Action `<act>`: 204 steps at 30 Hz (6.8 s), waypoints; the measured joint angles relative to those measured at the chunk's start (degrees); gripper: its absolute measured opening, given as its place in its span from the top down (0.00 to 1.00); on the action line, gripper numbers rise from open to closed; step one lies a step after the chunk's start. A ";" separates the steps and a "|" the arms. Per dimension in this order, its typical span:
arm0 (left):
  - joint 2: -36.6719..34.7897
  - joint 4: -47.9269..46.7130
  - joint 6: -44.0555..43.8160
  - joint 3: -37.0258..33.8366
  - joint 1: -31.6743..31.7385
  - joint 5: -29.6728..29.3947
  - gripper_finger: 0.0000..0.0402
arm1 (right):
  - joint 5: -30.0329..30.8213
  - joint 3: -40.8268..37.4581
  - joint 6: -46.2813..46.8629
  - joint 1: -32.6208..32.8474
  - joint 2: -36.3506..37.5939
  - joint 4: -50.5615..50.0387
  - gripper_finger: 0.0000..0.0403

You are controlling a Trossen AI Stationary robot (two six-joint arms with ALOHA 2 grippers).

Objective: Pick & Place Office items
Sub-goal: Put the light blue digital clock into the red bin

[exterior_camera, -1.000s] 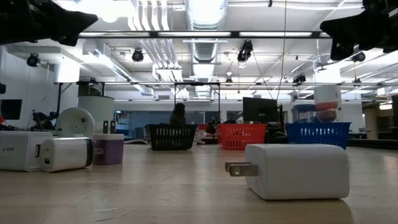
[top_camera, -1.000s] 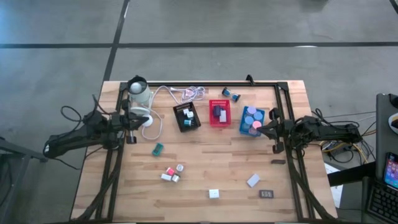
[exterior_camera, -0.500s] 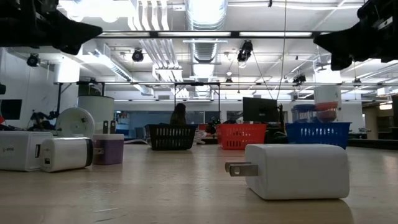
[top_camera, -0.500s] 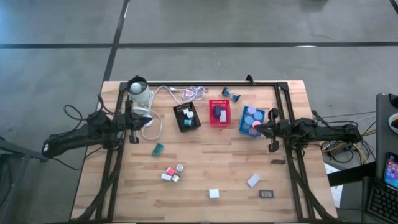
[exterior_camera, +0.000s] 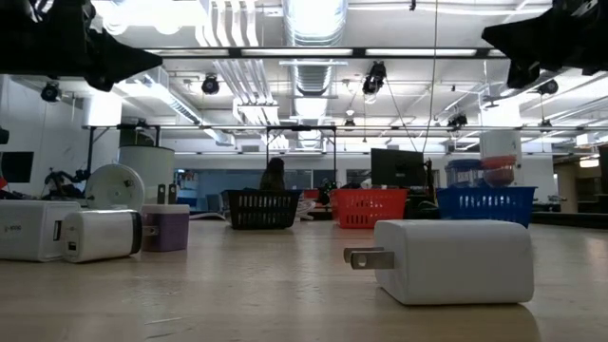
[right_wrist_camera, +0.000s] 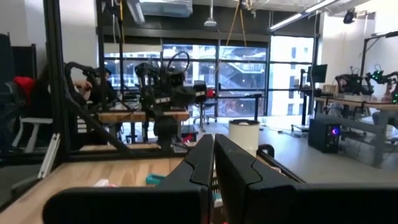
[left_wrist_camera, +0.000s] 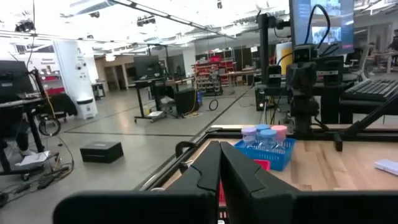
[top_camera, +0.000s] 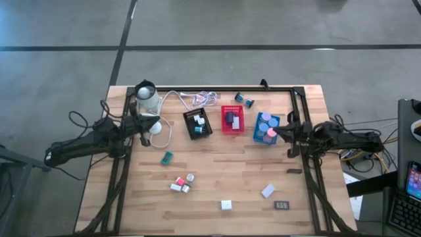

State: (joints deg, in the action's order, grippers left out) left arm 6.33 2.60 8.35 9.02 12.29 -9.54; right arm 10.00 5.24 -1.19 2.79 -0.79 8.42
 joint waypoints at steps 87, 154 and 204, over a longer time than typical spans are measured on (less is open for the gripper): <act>-0.02 -0.11 -0.01 -0.04 0.00 0.02 0.97 | -4.44 30.42 -1.51 4.85 -55.58 -0.17 0.97; 0.11 -1.37 0.01 -0.07 0.00 0.03 0.97 | -9.92 40.02 0.02 4.57 -79.22 17.91 0.97; 2.55 -11.51 -13.34 6.77 -0.02 6.05 0.99 | -5.20 7.03 -6.92 4.44 -28.54 14.92 0.97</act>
State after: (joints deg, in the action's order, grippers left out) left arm 8.87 -8.91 -4.99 15.79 12.27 -3.49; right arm 4.80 12.26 -8.11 7.22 -29.33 23.34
